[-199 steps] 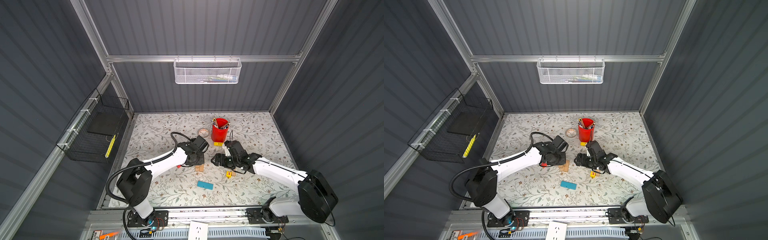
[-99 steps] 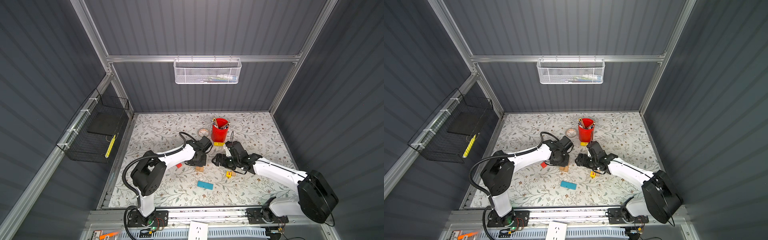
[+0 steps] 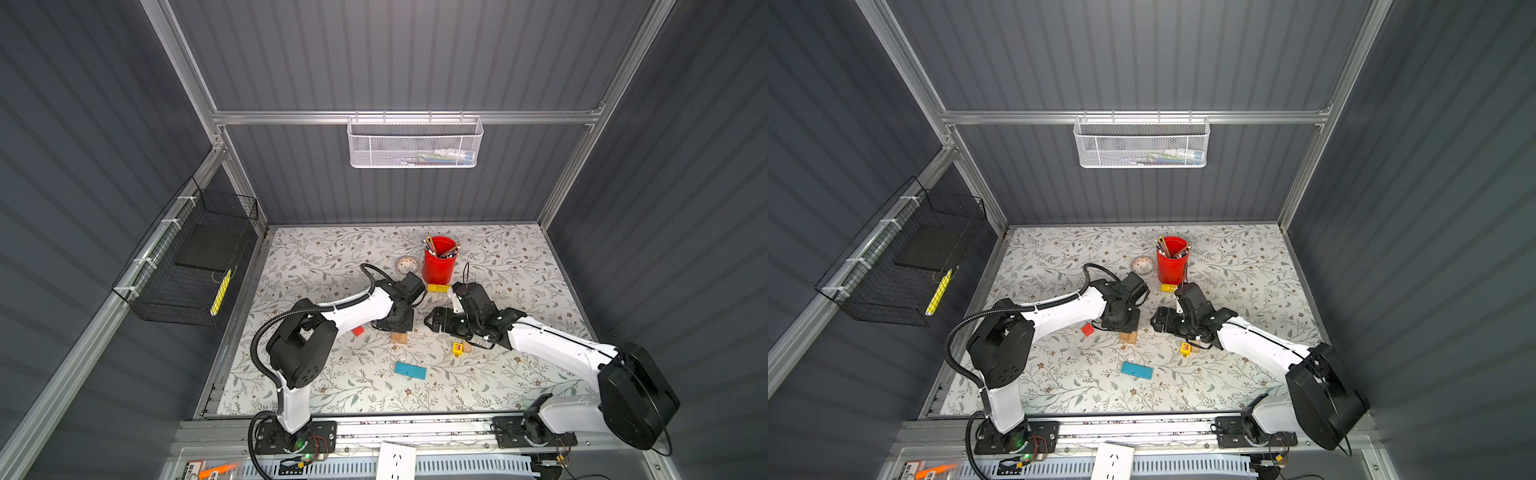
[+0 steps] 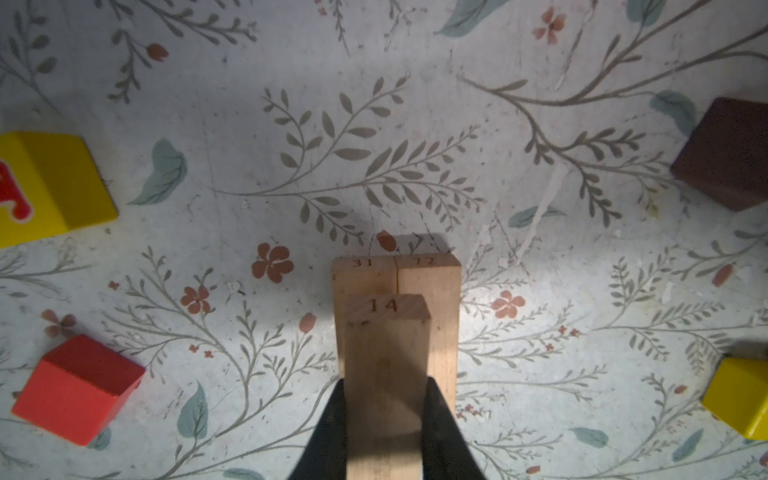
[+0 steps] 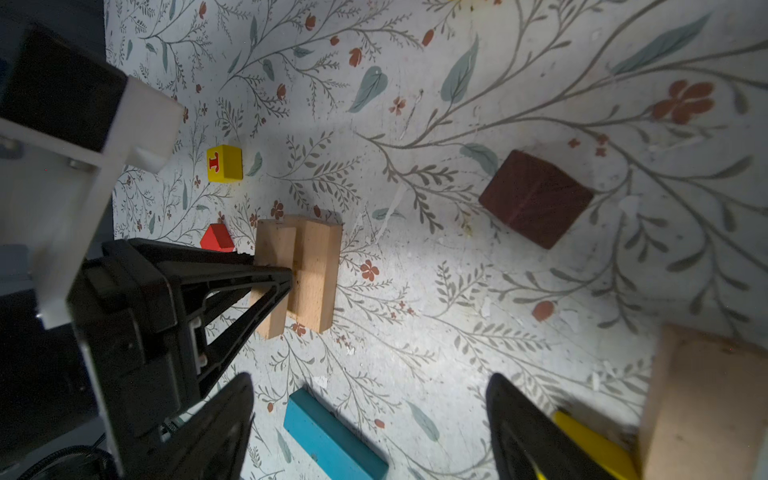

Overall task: Build the wood block tower
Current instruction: 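Carry the bar marked 14 over the bar pair with the left gripper, then lower the bar marked 14 onto the top of the bar pair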

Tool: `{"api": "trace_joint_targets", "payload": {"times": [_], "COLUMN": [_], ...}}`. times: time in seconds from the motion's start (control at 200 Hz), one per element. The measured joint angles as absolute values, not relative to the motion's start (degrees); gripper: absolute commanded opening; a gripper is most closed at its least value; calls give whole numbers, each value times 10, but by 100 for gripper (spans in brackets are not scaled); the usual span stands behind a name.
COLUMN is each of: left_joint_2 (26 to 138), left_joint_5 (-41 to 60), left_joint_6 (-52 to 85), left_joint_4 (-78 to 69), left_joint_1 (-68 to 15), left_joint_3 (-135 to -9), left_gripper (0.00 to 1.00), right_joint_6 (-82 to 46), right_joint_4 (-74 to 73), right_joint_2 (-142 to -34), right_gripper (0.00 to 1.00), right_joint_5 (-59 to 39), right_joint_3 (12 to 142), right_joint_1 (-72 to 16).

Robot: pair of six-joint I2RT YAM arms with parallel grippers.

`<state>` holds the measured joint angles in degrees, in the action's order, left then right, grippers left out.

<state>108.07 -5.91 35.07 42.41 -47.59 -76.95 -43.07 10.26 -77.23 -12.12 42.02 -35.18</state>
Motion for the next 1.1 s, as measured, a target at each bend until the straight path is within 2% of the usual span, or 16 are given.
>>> {"api": "trace_joint_targets", "payload": {"times": [0.931, 1.101], "left_joint_2": [1087, 1088], "left_joint_5": [-64, -65], "left_joint_6": [351, 351], "left_joint_4": [411, 411], "left_joint_1": [-469, -468], "left_joint_3": [-765, -762], "left_gripper": [14, 17], "right_joint_6": [-430, -430], "right_joint_4": [103, 103], "right_joint_2": [-772, -772], "right_gripper": [88, 88], "right_joint_5": [-122, -122], "right_joint_3": [419, 419], "right_joint_1": [-349, -348]}}
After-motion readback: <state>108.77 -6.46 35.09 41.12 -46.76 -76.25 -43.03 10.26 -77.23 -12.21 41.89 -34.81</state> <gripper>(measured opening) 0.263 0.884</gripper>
